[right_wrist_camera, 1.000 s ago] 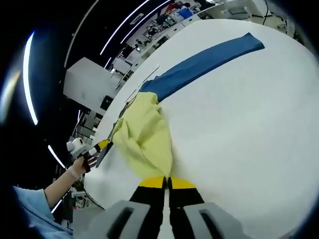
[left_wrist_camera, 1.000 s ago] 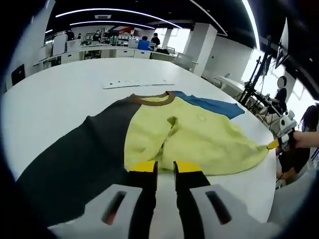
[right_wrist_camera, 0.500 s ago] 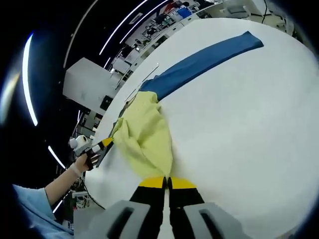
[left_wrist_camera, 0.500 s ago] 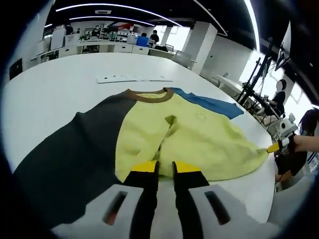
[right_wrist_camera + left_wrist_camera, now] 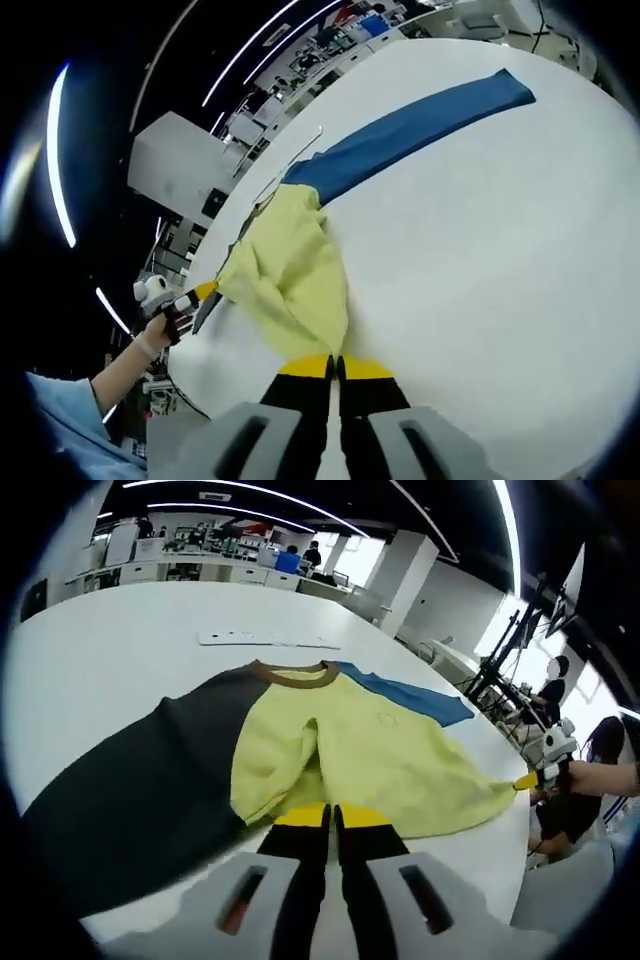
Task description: Fold the garment on the visible template until the final outline fits inside the template.
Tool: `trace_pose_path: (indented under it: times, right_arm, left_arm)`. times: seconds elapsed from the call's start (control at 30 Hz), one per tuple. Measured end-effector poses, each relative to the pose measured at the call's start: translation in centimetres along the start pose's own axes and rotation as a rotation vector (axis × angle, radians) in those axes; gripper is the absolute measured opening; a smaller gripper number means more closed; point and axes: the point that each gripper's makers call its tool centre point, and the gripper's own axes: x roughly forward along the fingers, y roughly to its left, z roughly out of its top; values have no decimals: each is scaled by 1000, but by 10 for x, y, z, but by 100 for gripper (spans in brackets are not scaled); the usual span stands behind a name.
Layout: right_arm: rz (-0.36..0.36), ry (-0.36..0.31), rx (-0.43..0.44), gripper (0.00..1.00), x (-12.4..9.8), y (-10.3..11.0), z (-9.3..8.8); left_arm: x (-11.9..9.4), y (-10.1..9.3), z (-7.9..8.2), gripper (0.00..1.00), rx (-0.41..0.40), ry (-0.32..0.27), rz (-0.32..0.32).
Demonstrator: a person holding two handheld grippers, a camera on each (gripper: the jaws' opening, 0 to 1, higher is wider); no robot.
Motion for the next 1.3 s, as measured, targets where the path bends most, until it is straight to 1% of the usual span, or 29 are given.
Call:
trace_pose_path:
  times: [0.13,0.27,0.37,0.4,0.47,0.57,0.63,0.67,0.77,0.87,0.97,1.07,1.13,1.23,1.3]
  right_arm:
    - [0,2,-10,0,0,2,2]
    - [3,4,-21,0,-1,5,3]
    - [8,11,-32,0,-3,9,4]
    - [11,14,-37,0,-4,11,4]
    - [20,18,-46,0,-6,16,3]
    - [29,21,-54,0,-7,19,2]
    - [32,25,-58,0,-8,21,0]
    - [33,30,-60,0,-8,21,-2]
    - [25,62,-78,0,-8,21,-11]
    - [25,73,-90,0,-9,21,-17]
    - [31,83,-83,0,-10,22,-21]
    - [21,106,-99,0,-12,21,-28]
    - [19,119,-101,0,-11,19,-30]
    - [12,131,-105,0,-10,16,-33]
    - [7,140,-113,0,-10,16,-35]
  left_arm:
    - [-18,-4,-7,0,-13,-2,-4]
    - [-37,-9,-21,0,-9,11,-9]
    - [-53,-13,-36,0,-7,44,-13]
    - [-56,-13,-38,0,-6,48,-11]
    - [-67,-14,-46,0,-3,61,-6]
    - [-80,-17,-60,0,-34,82,-2]
    - [-88,-18,-73,0,-61,108,2]
    - [-92,-20,-81,0,-69,132,4]
    - [-99,-25,-98,0,-81,161,11]
    - [-105,-31,-110,0,-90,177,12]
    - [-111,-35,-123,0,-97,212,22]
    - [-116,-39,-132,0,-104,234,15]
    - [-119,-38,-139,0,-107,258,28]
    - [-121,-42,-145,0,-110,270,24]
    - [-122,-45,-148,0,-127,278,23]
